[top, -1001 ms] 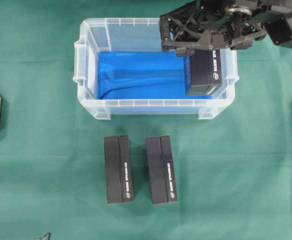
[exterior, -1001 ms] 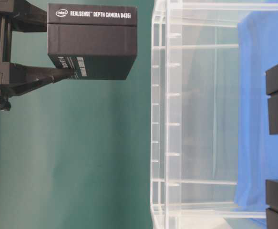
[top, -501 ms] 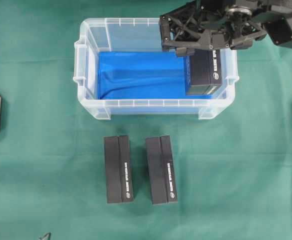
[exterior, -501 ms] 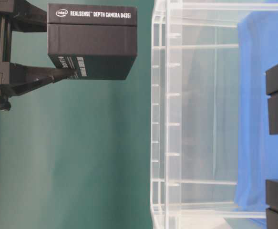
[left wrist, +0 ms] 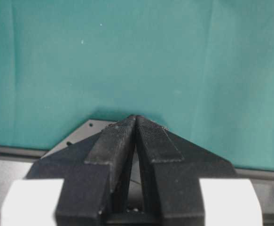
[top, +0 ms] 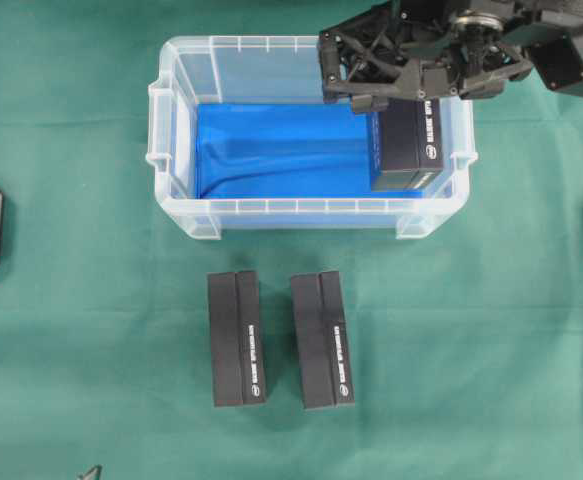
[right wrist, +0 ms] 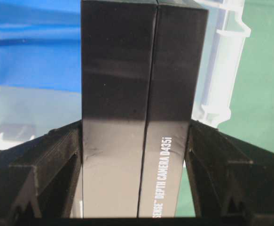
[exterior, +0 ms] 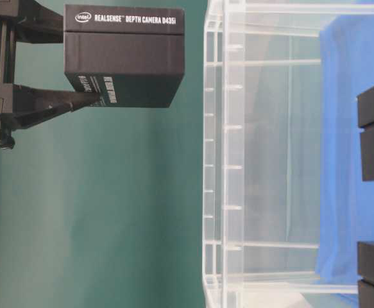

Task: Take the box out of the case with the right arm.
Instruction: 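Lift the right box up out of the bin, then carry the box forward and lower it right of the other boxes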

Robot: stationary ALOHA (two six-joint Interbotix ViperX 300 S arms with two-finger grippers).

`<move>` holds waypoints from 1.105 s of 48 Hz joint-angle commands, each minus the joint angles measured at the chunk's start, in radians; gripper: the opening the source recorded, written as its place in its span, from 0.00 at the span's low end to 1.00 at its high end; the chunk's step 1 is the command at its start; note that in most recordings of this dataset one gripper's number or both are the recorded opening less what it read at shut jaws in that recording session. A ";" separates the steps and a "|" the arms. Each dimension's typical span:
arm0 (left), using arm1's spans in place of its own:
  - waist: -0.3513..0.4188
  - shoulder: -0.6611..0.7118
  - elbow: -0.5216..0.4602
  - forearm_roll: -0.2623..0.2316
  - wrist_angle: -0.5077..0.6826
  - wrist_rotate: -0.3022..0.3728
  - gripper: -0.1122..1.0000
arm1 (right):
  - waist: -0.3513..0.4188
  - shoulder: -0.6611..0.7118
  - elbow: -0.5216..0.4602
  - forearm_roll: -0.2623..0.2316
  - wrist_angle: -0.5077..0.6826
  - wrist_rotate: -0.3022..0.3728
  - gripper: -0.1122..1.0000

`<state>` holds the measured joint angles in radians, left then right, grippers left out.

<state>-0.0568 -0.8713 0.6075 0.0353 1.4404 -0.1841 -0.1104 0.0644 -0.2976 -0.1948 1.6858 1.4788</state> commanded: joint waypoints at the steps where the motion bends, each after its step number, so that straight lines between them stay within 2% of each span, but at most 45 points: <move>1: 0.003 0.003 -0.009 0.002 -0.005 0.002 0.12 | 0.003 -0.038 -0.023 -0.005 0.003 -0.002 0.68; 19: 0.003 0.005 -0.011 0.002 -0.005 0.002 0.12 | 0.025 -0.038 -0.023 -0.005 0.008 0.000 0.68; 32: 0.003 0.011 -0.011 0.002 -0.005 0.002 0.12 | 0.104 -0.038 -0.021 -0.005 0.057 0.020 0.68; 53: 0.003 0.011 -0.011 0.002 -0.005 0.002 0.12 | 0.285 -0.037 -0.020 -0.005 0.084 0.163 0.68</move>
<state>-0.0568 -0.8667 0.6075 0.0337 1.4404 -0.1825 0.1427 0.0644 -0.2976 -0.1948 1.7656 1.6260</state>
